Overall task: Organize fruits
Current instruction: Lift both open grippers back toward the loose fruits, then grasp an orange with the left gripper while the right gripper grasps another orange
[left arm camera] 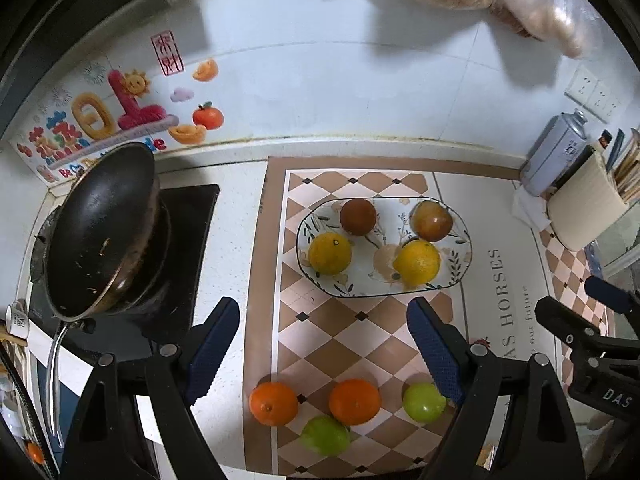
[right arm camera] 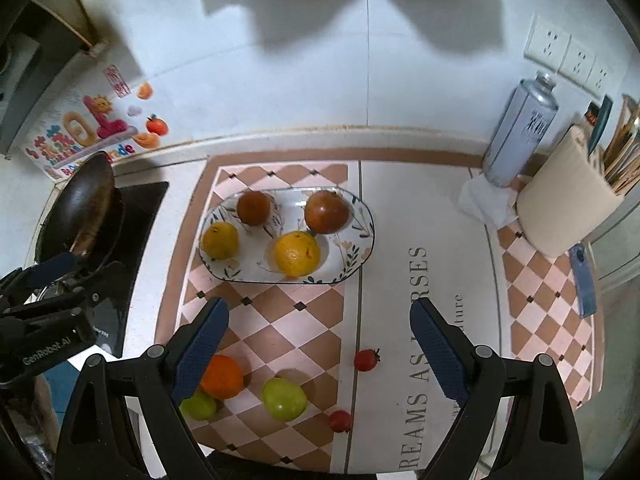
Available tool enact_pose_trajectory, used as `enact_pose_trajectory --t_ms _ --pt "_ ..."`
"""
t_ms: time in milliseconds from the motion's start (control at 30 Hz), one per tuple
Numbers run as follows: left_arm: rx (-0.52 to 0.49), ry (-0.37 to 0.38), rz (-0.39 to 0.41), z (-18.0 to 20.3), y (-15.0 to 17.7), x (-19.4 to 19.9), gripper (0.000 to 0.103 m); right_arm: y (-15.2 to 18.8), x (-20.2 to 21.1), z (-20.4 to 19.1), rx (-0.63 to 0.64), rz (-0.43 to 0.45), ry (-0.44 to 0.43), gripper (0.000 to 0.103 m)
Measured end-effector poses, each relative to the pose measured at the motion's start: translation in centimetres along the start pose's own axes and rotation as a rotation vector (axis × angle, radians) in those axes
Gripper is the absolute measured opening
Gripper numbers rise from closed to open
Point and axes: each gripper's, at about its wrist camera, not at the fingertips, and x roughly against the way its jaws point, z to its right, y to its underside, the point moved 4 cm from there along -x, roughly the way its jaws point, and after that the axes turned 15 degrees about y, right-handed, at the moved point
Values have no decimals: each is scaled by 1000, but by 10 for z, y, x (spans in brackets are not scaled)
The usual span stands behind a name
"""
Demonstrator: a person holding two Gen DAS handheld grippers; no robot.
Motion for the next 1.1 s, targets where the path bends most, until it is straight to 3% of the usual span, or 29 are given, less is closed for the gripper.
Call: enact_pose_trajectory --t_ms 233,367,500,600,767,933,1100 --pt "3 14 32 5 8 24 86 2 33 2 -24 42 -31 94" --pt "40 19 15 -3 17 22 86 8 21 -2 -28 -7 -67 94" --pt "78 -2 -58 -22 30 1 86 28 -26 -17 -13 -165 -126 94" --pt "95 -46 -125 -42 45 -23 94 49 -72 -31 0 -303 -179 94" --pt "191 -73 -244 -85 75 -64 94 83 -131 -69 9 -496 -316 94" --pt "320 -38 -365 -117 105 -101 94 99 -160 -113 62 -588 -373 91" --pt "395 9 -441 -131 129 -133 94 107 -171 -152 193 -599 -350 89"
